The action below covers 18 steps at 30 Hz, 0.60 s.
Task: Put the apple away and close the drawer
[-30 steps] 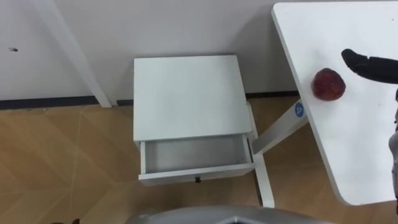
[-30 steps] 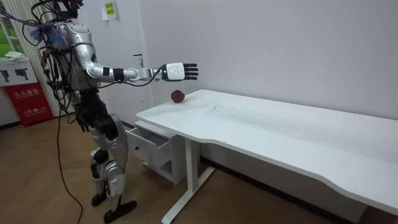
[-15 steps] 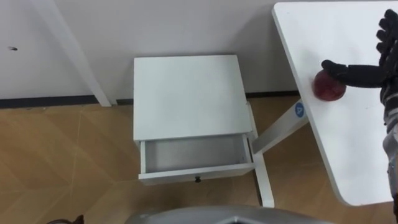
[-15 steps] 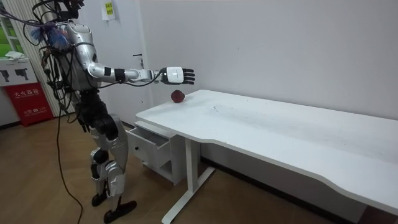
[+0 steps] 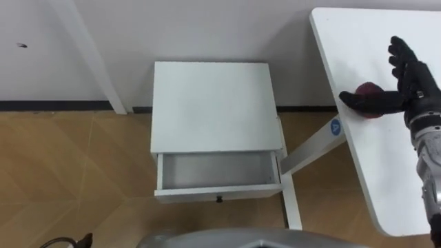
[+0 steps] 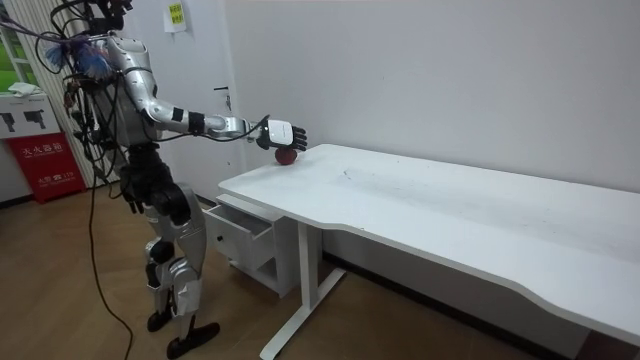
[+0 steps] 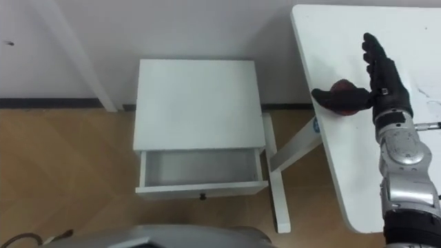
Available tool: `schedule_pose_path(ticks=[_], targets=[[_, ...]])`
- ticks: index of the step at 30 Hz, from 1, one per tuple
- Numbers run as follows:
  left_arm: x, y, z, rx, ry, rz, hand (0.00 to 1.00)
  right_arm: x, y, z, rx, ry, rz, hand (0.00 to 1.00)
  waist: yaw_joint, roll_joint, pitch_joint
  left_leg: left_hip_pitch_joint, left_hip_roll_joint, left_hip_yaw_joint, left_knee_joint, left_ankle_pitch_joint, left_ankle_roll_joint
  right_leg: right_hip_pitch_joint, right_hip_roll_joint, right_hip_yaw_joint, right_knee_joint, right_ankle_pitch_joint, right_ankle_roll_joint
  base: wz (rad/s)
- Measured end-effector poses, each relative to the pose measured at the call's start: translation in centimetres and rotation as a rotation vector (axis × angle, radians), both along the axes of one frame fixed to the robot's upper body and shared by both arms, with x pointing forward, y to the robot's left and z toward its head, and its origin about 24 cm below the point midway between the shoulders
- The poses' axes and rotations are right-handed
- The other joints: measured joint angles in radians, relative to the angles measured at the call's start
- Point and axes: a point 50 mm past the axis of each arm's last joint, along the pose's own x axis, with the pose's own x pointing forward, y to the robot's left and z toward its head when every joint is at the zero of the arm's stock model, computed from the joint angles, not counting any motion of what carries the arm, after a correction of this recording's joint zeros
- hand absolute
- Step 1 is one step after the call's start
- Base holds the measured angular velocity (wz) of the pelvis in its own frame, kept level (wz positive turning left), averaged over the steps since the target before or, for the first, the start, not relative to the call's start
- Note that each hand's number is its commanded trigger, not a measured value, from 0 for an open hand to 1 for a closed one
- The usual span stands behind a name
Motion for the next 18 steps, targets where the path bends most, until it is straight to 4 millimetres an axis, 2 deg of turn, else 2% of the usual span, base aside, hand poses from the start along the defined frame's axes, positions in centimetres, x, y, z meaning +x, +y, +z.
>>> schedule_pose_path(ticks=[3, 12, 16, 18], targets=[[0.0, 0.0, 0.0, 0.0, -0.001, 0.0, 0.0, -0.1, 0.0, -0.2, 0.001, 0.015, 0.008, 0.0, 0.0, 0.004, 0.0027, 0.0, 0.0, -0.001, 0.0, 0.0, 0.0, 0.004, 0.0, -0.004, -0.001, 0.0, 0.0, 0.03], [0.1, 0.0, 0.0, 0.003, 0.001, -0.008, 0.0, -0.2, -0.2, -0.5, -0.003, 0.028, 0.006, 0.0, -0.003, 0.01, 0.0023, 0.0, 0.0, -0.001, 0.001, -0.001, 0.0, 0.004, 0.0, -0.004, -0.002, 0.0, 0.0, 0.0], [0.1, 0.0, 0.0, 0.006, 0.003, -0.016, 0.0, -0.8, -0.5, -1.6, 0.003, 0.078, -0.006, 0.0, -0.003, 0.014, -0.0054, 0.002, 0.0, -0.003, 0.002, -0.001, 0.0, 0.007, 0.0, -0.005, -0.002, 0.0, 0.0, 0.0], [0.0, 0.0, 0.0, 0.005, 0.005, -0.015, 0.0, -1.0, -0.7, -2.0, 0.005, 0.1, -0.013, 0.0, -0.003, 0.016, -0.0057, 0.002, 0.0, -0.003, 0.002, -0.001, 0.0, 0.008, 0.0, -0.005, -0.002, 0.0, 0.0, 0.0]])
